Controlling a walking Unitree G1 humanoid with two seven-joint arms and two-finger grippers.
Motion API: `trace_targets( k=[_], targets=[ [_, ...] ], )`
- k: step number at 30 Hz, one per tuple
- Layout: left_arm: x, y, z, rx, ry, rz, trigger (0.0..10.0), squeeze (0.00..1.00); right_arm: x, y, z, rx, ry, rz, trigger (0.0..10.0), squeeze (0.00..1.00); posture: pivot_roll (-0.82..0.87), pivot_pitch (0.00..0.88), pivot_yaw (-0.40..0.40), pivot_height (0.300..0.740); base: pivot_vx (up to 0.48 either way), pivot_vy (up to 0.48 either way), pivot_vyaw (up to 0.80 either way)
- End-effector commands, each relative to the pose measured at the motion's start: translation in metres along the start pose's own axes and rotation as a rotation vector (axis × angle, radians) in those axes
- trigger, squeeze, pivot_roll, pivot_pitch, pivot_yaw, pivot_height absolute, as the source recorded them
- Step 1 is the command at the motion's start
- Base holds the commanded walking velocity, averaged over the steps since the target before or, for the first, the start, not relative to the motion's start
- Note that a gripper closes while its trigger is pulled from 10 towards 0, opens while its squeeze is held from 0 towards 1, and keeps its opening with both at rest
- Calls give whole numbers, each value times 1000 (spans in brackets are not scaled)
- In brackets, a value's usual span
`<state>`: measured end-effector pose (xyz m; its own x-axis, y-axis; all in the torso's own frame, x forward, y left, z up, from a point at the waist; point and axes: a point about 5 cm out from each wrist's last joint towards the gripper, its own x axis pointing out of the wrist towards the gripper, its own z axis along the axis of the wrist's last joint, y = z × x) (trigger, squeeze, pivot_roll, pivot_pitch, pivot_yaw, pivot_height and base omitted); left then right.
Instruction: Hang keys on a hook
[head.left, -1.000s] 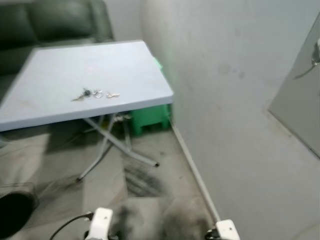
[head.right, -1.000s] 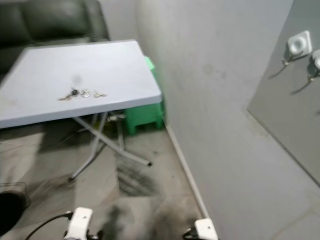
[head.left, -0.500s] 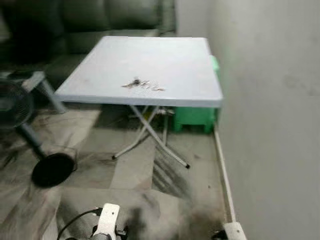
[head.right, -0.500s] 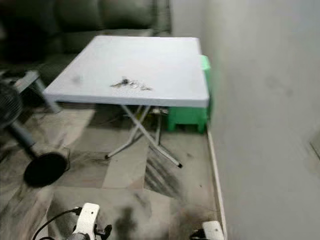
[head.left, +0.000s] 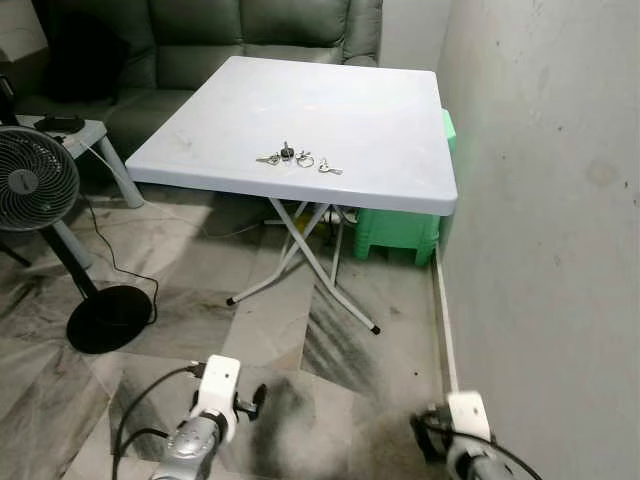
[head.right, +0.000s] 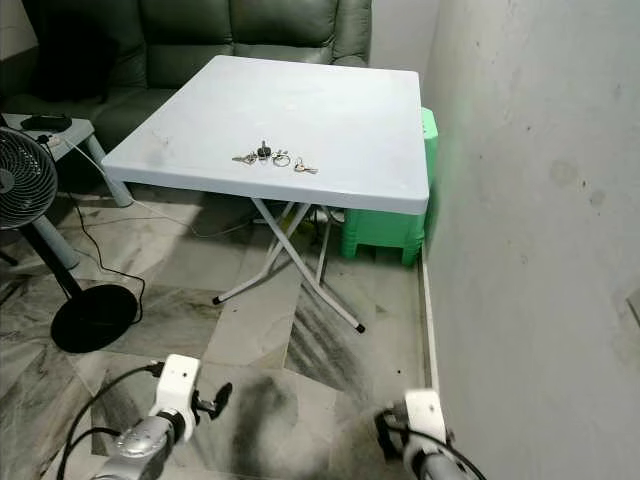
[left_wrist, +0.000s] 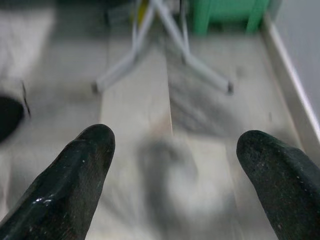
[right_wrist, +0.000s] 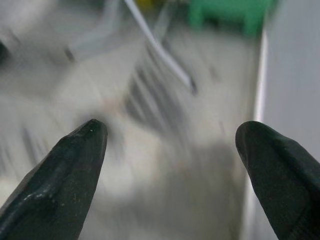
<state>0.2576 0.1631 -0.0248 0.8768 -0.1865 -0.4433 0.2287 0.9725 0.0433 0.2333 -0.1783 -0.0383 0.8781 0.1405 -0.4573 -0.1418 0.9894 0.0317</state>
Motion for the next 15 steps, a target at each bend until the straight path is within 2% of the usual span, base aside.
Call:
trace_targets(
  k=[1, 3, 5, 8, 11, 12, 14, 15],
  targets=[
    [5, 0, 18, 53, -81, -31, 10000, 0, 5, 2, 15, -11, -79, 35, 10000, 0, -65, 0, 0, 740, 0, 0, 0],
    [7, 0, 23, 62, -93, -39, 10000, 0, 6, 4, 21, -23, -104, 49, 10000, 0, -65, 0, 0, 740, 0, 0, 0],
    [9, 1, 35, 65, -153, -59, 10000, 0, 11, 5, 36, -24, -160, 60, 10000, 0, -76, 0, 7, 740, 0, 0, 0],
    [9, 4, 42, 15, -186, -66, 10000, 0, 13, 4, 49, -2, -229, 36, 10000, 0, -82, 0, 14, 740, 0, 0, 0],
    [10, 12, 54, -70, -248, -20, 10000, 0, 13, 4, 64, 22, -326, -5, 10000, 0, -91, 0, 19, 740, 0, 0, 0],
    [7, 13, 65, -65, -312, -10, 10000, 0, 10, 12, 75, 23, -395, 4, 10000, 0, -89, 0, 19, 740, 0, 0, 0],
    [5, 13, 69, -56, -341, -9, 10000, 0, 7, 17, 80, 4, -430, 19, 10000, 0, -87, 0, 19, 740, 0, 0, 0],
    [3, 13, 73, -87, -363, 1, 10000, 0, 4, 22, 85, -4, -458, 34, 10000, 0, -79, 0, 14, 740, 0, 0, 0]
  ],
)
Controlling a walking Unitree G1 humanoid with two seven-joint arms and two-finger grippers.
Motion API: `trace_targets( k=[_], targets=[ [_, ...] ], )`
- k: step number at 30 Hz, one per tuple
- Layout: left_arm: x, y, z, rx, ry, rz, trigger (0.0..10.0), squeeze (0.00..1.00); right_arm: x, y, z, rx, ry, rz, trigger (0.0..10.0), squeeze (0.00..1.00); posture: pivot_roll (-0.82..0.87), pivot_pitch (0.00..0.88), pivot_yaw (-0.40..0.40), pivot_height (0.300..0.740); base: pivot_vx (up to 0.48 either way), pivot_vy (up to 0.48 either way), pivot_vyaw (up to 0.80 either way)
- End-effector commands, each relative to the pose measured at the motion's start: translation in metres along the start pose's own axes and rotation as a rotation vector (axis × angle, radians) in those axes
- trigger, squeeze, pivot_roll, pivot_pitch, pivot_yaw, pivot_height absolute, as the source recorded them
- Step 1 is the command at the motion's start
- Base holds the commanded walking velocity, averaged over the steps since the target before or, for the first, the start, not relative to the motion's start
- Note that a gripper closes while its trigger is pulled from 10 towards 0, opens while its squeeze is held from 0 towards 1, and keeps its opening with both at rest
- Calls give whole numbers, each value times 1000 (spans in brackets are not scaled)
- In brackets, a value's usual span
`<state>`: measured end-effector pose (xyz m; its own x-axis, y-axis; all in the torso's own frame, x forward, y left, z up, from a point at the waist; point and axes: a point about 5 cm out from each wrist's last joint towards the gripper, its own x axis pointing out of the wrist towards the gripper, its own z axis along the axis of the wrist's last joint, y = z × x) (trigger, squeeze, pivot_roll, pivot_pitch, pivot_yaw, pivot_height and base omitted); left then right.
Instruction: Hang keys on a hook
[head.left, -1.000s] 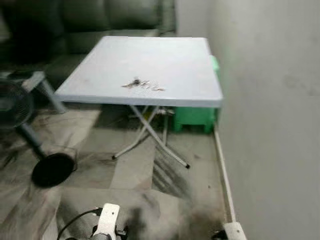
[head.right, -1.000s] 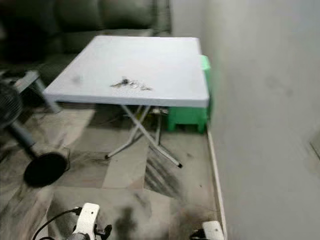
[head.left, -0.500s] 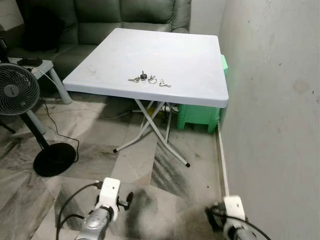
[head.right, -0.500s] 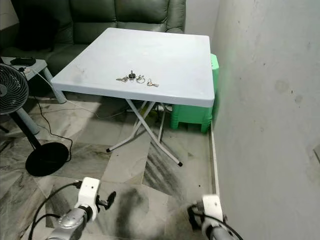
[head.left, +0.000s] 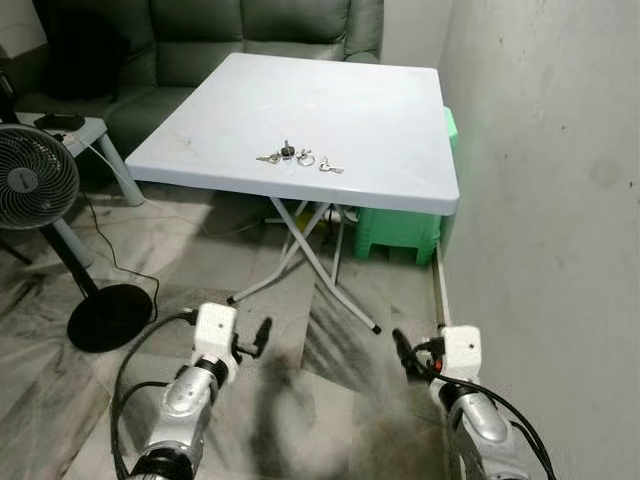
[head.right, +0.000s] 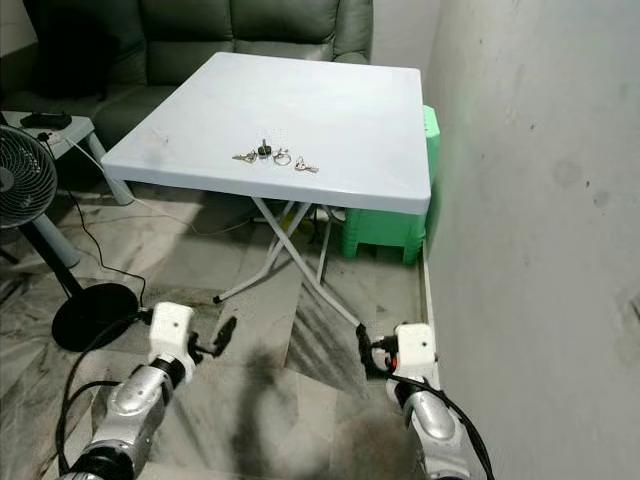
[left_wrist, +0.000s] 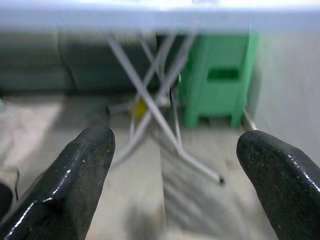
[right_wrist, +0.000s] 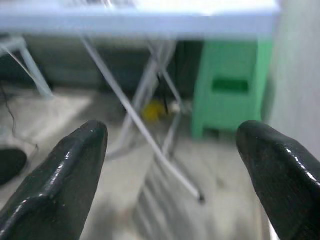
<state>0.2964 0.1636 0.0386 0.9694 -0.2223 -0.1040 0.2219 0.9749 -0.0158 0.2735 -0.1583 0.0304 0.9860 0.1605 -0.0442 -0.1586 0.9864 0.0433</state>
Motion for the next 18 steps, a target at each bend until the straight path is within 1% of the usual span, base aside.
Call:
trace_targets(
  k=[1, 2, 3, 4, 6, 8, 9, 13, 15, 16, 18],
  targets=[
    [-2, 1, 5, -45, -30, 25, 10000, 0, 0, 8, 9, -14, -45, 28, 10000, 0, -79, 0, 14, 740, 0, 0, 0],
    [-2, 1, 9, -53, -47, 29, 10000, 0, 0, 10, 12, -25, -63, 33, 10000, 0, -74, 0, 14, 740, 0, 0, 0],
    [-2, 0, 18, -33, -85, 27, 10000, 0, 1, 13, 21, -35, -95, 36, 10000, 0, -71, 0, 13, 740, 0, 0, 0],
    [-2, 0, 18, -33, -85, 27, 10000, 0, 1, 13, 21, -35, -95, 36, 10000, 0, -71, 0, 13, 740, 0, 0, 0],
    [-3, -2, 26, -56, -113, 24, 10000, 0, 1, 14, 30, -40, -120, 37, 10000, 0, -67, 0, 11, 740, 0, 0, 0],
    [-5, -2, 34, -59, -136, 25, 10000, 0, 0, 12, 41, -29, -152, 33, 10000, 0, -65, 0, 12, 740, 0, 0, 0],
    [-7, 0, 42, -62, -164, 34, 10000, 0, -2, 12, 52, 5, -189, 47, 10000, 0, -66, 0, 11, 740, 0, 0, 0],
    [-10, 2, 50, -75, -183, 41, 10000, 0, -3, 9, 63, 0, -213, 38, 10000, 0, -69, 0, 9, 740, 0, 0, 0],
    [-13, 5, 56, -97, -189, 50, 10000, 0, -5, 9, 71, 13, -223, 39, 10000, 0, -73, 0, 9, 740, 0, 0, 0],
    [-14, 8, 61, -124, -198, 63, 10000, 0, -6, 9, 76, 19, -234, 48, 10000, 0, -74, 0, 9, 740, 0, 0, 0],
    [-14, 10, 65, -143, -198, 68, 10000, 0, -6, 8, 79, 32, -231, 48, 10000, 0, -75, 0, 9, 740, 0, 0, 0]
  ],
)
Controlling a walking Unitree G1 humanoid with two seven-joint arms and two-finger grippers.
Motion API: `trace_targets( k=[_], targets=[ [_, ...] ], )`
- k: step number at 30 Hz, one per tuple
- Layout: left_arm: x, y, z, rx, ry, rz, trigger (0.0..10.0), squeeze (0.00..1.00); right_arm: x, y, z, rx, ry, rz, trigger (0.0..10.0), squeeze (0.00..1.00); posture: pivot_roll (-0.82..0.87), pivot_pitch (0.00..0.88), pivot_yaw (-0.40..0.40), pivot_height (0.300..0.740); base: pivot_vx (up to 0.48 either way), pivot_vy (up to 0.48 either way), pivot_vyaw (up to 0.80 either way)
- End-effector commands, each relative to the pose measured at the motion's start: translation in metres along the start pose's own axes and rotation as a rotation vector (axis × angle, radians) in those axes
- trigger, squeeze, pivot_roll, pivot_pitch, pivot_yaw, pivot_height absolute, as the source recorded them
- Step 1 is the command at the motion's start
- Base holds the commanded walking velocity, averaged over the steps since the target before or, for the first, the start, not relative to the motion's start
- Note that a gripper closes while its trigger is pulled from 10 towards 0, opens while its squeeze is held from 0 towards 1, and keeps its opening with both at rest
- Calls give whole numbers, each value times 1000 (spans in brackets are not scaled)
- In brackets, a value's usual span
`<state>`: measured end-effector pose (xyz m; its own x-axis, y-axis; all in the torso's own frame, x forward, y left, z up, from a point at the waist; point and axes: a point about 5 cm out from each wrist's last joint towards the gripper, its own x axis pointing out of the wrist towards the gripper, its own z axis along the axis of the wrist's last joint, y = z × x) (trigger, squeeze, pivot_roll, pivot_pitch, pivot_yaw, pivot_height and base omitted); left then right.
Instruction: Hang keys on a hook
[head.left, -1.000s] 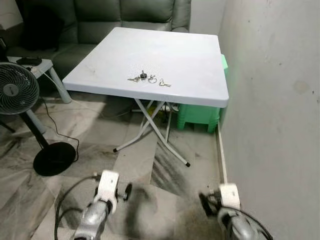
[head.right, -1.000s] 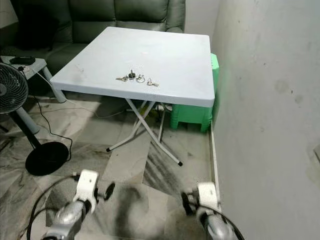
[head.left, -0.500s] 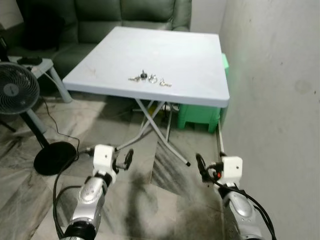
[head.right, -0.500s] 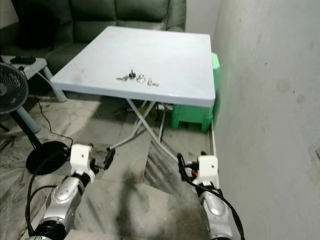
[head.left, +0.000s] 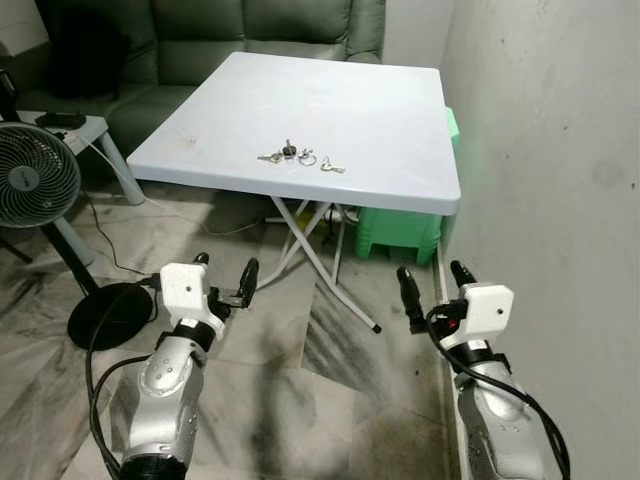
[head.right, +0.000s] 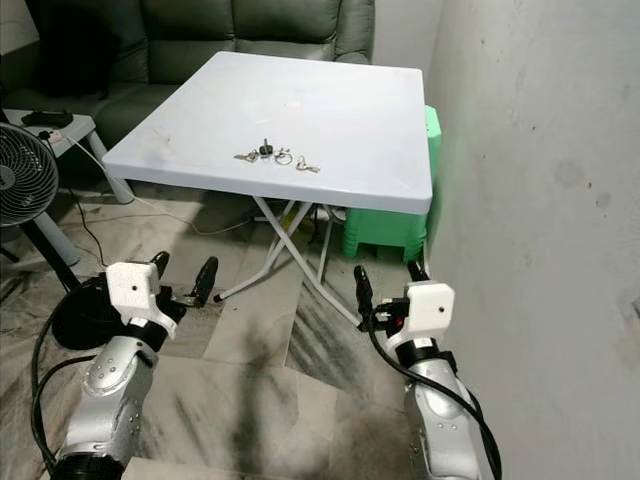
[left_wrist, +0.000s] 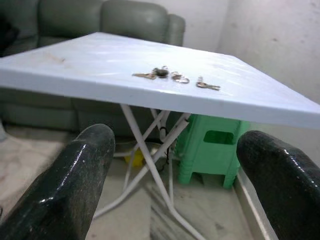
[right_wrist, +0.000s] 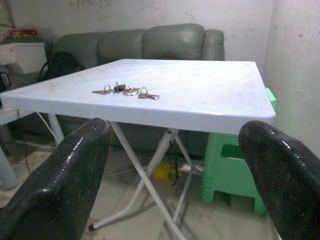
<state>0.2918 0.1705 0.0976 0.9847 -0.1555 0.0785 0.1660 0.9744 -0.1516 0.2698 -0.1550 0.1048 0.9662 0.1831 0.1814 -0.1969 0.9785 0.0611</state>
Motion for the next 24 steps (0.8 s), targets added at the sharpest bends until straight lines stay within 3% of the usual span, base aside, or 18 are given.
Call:
trace_targets(
  k=[1, 7, 24],
  targets=[
    [0, 6, 10, 0, -6, 21, 10000, 0, 1, -1, 6, 20, 2, -3, 10000, 0, -75, 0, 11, 740, 0, 0, 0],
    [0, 6, 14, -4, 15, 33, 10000, 0, 1, -1, 7, 9, 34, -4, 10000, 0, -70, 0, 8, 740, 0, 46, 0],
    [4, 2, 18, -28, 43, 39, 10000, 0, 3, -7, 9, -22, 66, -25, 10000, 0, -65, 0, 7, 740, 0, 355, 0]
  ],
)
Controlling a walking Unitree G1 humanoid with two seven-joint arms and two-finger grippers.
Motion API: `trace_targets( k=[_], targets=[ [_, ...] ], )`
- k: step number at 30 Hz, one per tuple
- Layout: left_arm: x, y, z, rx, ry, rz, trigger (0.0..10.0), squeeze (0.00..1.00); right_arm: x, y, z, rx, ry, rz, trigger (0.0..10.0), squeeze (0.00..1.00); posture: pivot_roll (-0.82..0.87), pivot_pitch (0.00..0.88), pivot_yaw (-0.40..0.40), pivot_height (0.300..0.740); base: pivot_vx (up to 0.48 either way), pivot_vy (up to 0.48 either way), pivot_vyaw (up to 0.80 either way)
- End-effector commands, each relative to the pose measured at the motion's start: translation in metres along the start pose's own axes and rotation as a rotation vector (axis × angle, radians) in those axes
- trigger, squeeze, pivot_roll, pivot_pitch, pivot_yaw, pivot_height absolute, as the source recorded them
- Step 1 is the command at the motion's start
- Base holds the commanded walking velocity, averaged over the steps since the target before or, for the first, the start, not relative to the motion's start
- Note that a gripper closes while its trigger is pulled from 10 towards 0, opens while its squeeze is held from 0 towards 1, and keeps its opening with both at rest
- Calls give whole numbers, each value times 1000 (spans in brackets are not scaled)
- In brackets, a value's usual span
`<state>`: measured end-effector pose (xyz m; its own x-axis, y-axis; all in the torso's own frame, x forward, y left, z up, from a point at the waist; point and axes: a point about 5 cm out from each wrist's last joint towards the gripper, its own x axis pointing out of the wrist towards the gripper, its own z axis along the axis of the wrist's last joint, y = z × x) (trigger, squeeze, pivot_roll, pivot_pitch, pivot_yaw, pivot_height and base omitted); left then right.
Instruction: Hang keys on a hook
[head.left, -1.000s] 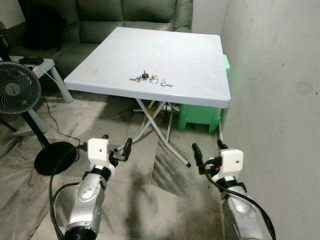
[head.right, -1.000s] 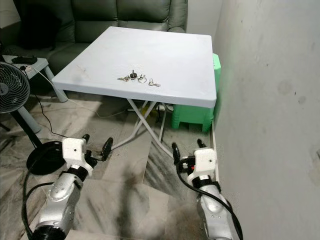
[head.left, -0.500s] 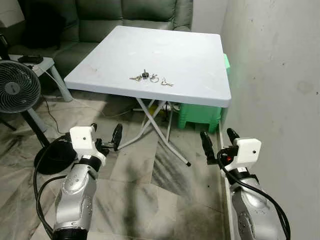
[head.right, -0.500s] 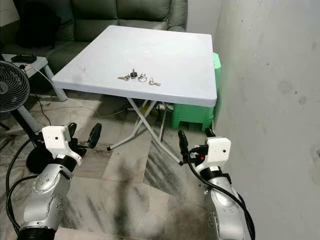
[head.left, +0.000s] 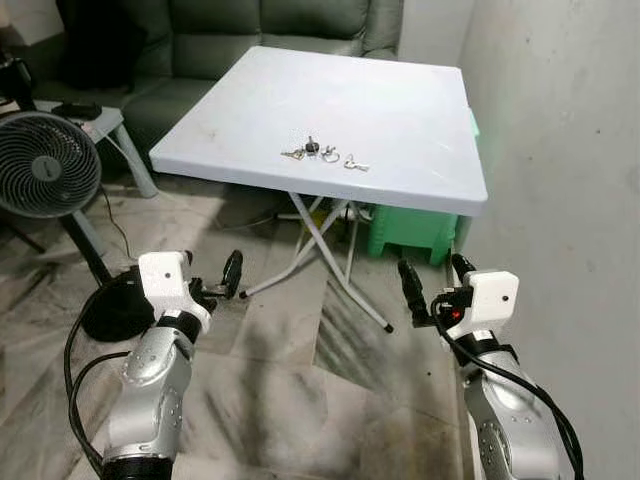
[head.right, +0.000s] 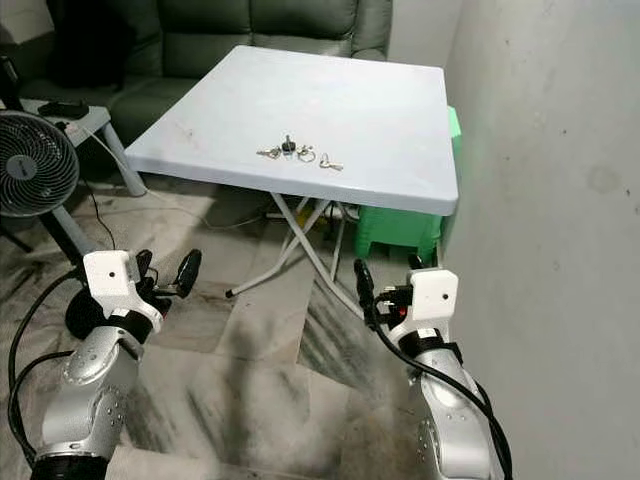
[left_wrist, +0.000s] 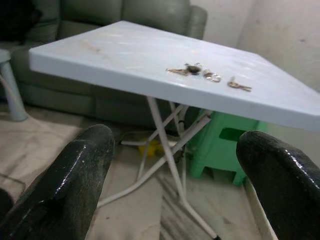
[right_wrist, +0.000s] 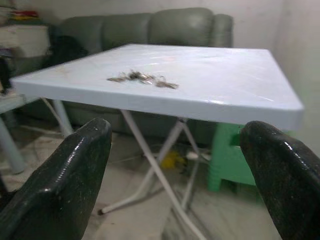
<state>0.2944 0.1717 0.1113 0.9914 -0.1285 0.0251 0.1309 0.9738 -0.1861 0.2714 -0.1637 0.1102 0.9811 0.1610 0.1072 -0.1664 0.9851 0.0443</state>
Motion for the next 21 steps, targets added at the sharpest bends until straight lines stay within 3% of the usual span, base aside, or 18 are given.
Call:
trace_targets(
  k=[1, 21],
  targets=[
    [1, 3, 4, 4, -5, 2, 10000, 0, 2, 2, 3, -2, -7, 4, 10000, 0, -65, 0, 7, 740, 0, 382, 0],
    [9, 0, 12, -1, -17, -9, 10000, 0, 2, 3, 5, -9, -5, 9, 10000, 0, -67, 0, 9, 740, 0, 381, 0]
  ],
)
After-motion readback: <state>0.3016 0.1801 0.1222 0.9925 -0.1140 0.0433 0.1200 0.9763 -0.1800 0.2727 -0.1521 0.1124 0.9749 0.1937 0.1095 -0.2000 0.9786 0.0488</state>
